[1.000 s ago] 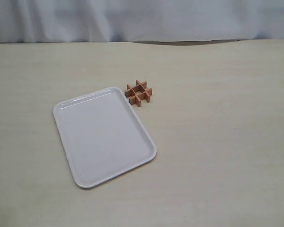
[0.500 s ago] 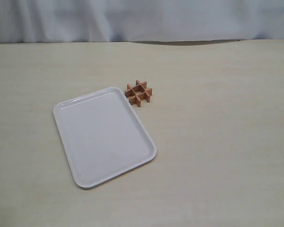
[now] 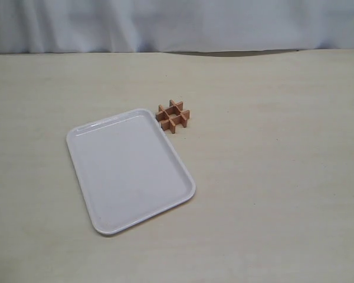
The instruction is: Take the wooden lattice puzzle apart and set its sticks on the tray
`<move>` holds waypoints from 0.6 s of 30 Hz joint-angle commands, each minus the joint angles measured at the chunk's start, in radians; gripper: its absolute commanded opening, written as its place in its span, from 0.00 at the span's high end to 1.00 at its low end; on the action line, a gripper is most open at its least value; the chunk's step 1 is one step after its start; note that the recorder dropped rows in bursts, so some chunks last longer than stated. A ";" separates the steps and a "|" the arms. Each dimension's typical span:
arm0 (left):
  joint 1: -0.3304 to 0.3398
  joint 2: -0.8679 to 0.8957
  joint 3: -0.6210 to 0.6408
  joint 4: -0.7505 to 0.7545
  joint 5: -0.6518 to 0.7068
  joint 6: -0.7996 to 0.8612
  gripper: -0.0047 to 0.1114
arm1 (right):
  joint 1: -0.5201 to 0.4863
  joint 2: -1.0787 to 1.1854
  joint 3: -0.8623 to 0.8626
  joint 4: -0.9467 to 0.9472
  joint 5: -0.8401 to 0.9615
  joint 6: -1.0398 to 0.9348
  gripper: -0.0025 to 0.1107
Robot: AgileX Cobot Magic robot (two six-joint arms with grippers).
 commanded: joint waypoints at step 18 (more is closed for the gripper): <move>-0.008 -0.002 0.002 0.000 -0.017 0.000 0.96 | 0.018 0.984 -0.585 -0.513 0.353 0.155 0.94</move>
